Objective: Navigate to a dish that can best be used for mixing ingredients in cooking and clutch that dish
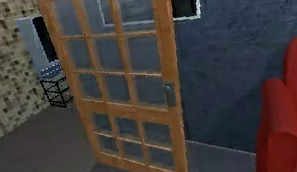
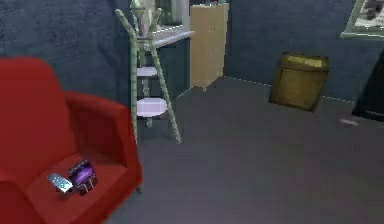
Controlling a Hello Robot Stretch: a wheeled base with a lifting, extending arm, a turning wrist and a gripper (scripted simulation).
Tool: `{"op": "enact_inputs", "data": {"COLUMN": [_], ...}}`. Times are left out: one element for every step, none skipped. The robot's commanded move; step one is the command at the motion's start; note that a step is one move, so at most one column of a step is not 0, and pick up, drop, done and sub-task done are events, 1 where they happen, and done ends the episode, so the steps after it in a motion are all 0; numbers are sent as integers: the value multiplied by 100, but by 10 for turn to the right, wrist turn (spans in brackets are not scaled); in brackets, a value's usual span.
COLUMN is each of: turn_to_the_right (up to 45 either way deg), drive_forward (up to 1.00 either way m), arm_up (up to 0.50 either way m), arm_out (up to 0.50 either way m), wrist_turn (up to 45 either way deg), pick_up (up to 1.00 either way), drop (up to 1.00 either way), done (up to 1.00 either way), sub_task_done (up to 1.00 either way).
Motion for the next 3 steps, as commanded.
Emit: {"op": "enact_inputs", "data": {"turn_to_the_right": [450,450,360], "drive_forward": [0,0,0], "arm_up": [0,0,0], "arm_out": [0,0,0], "wrist_turn": [0,0,0], "pick_up": [0,0,0], "drop": [0,0,0], "done": [0,0,0], "sub_task_done": [0,0,0]}}
